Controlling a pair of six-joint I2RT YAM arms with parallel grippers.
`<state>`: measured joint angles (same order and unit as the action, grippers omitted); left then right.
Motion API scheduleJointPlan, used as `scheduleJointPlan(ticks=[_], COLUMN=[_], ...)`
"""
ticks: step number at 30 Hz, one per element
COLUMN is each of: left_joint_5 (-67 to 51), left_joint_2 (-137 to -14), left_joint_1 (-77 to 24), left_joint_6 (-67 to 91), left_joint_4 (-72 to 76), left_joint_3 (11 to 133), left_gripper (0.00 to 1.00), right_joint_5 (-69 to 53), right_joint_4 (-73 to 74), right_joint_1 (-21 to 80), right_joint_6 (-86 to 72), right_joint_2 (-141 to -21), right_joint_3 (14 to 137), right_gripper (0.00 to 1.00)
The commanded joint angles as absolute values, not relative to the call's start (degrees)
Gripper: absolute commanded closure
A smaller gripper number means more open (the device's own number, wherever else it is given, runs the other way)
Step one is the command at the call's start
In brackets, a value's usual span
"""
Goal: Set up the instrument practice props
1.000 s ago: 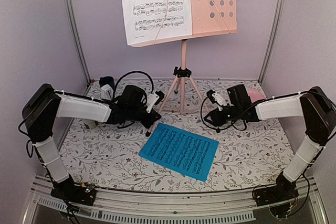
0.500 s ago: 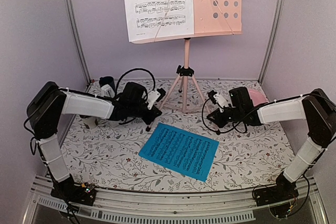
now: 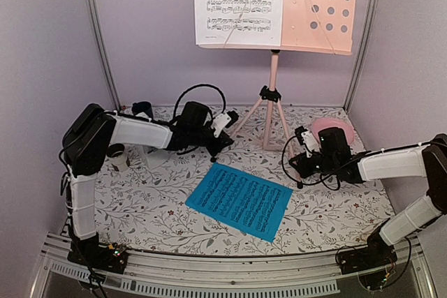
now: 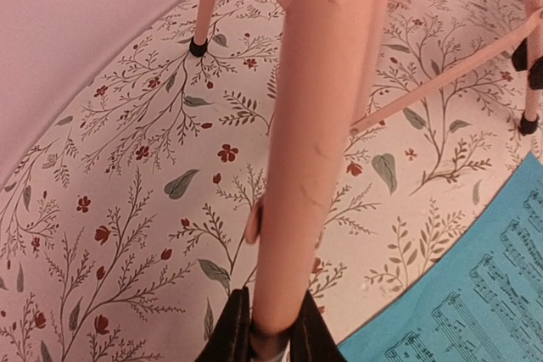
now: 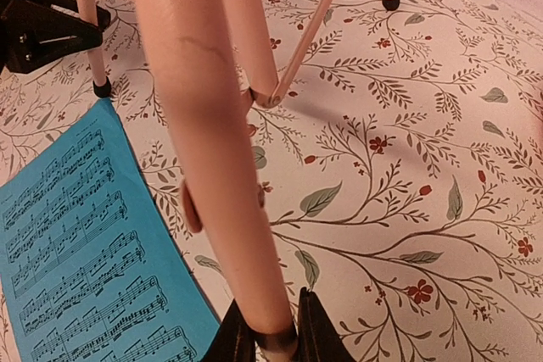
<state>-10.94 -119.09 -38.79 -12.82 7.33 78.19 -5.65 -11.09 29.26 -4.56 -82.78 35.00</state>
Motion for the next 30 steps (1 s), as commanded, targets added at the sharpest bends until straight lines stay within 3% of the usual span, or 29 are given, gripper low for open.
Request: scheduleJointPlan(ticks=[1, 4, 6, 11, 14, 21, 30], left_joint_5=[-5.7, -6.3, -6.4, -5.9, -5.7, -5.3, 0.9], left_joint_2=[-120.0, -117.0, -114.5, -105.8, -102.4, -89.2, -68.0], left_joint_1=[-35.8, -35.8, -35.9, -36.1, -36.1, -36.6, -42.7], left_joint_6=[-6.3, -4.7, -3.4, 0.1, 1.4, 14.6, 45.1], left_joint_4=[5.5, 5.9, 5.9, 6.4, 6.6, 10.4, 13.3], left_joint_3=[78.9, 77.1, 75.5, 69.6, 66.3, 49.3, 25.8], left_gripper=[0.91, 0.78, 0.69, 0.51, 0.39, 0.35, 0.31], right_joint_5=[-7.3, -8.1, -8.2, -7.8, -7.3, -11.9, -14.3], right_joint_4=[-9.9, -9.8, -9.4, -6.7, -4.6, 0.8, 3.1], right_joint_1=[30.1, 30.3, 30.3, 30.3, 30.3, 30.5, 37.3], right_joint_6=[-13.0, -13.7, -14.0, -14.8, -15.0, -14.5, -15.0], right_joint_2=[-79.6, -77.6, -76.1, -71.7, -69.6, -65.7, -69.8], right_joint_3=[33.4, 33.4, 33.5, 35.0, 36.0, 38.0, 40.3], right_gripper=[1.0, 0.98, 0.91, 0.47, 0.36, 0.34, 0.39])
